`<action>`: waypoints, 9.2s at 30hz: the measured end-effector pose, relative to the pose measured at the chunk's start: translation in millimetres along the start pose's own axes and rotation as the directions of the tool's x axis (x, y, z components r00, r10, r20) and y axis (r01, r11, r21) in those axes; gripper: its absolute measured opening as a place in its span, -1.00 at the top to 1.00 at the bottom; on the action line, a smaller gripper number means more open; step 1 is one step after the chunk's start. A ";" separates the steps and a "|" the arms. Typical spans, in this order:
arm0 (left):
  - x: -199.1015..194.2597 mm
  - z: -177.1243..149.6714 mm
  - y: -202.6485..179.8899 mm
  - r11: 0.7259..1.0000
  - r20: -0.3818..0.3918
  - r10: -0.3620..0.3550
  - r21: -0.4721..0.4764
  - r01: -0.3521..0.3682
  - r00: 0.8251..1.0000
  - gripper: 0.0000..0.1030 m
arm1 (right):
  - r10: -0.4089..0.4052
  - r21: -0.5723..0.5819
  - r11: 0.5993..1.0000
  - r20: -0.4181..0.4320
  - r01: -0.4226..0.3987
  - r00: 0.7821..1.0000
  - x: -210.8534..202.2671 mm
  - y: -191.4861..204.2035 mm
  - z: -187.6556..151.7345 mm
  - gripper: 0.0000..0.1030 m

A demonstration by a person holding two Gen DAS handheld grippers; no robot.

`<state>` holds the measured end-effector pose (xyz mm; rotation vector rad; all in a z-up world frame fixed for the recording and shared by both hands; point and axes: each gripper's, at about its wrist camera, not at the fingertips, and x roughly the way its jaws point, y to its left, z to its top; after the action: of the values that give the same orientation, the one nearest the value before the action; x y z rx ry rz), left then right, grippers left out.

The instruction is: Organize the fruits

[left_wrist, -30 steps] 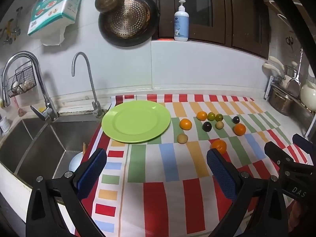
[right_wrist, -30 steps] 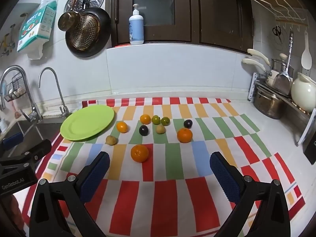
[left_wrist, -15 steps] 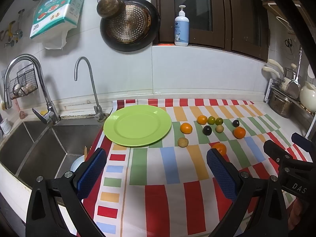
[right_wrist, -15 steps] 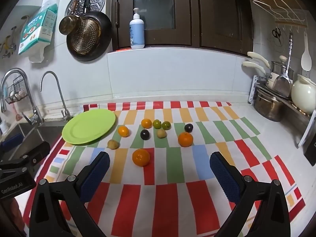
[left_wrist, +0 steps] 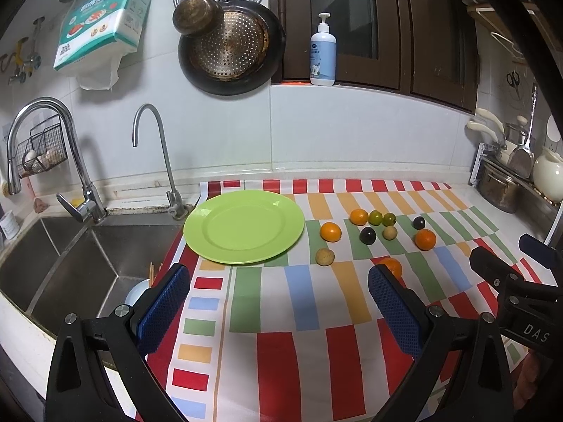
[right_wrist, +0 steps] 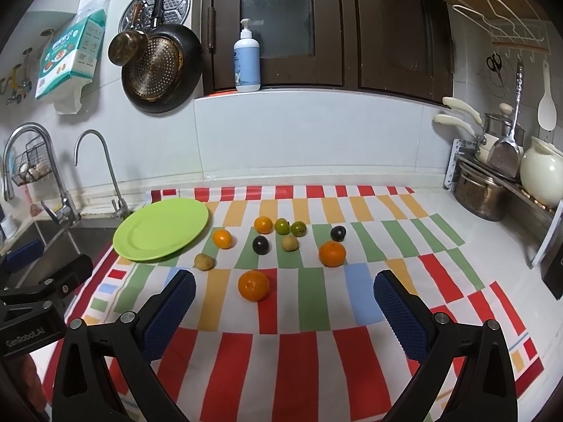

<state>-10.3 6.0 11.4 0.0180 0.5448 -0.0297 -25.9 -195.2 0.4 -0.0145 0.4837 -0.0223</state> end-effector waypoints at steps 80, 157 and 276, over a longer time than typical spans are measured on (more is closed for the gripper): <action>113.9 14.6 -11.8 0.922 -0.116 -0.254 0.270 0.276 0.960 -0.25 | -0.004 -0.092 0.996 -0.171 -0.012 0.985 97.4 28.6 -5.4 -0.72; 207.8 29.7 83.3 0.998 -0.235 -0.068 -0.024 0.064 0.970 0.44 | 0.451 -0.172 0.839 -0.310 -0.516 0.837 231.4 139.6 46.5 0.21; 260.9 12.8 -139.6 0.924 -0.335 -0.276 0.165 0.345 0.901 0.43 | 0.079 0.082 0.995 -0.373 -0.052 0.925 229.2 -87.7 -0.4 0.05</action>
<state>214.8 -139.9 -114.2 0.1544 0.8504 -0.4094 175.2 -288.6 -104.8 0.0773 0.8677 0.0244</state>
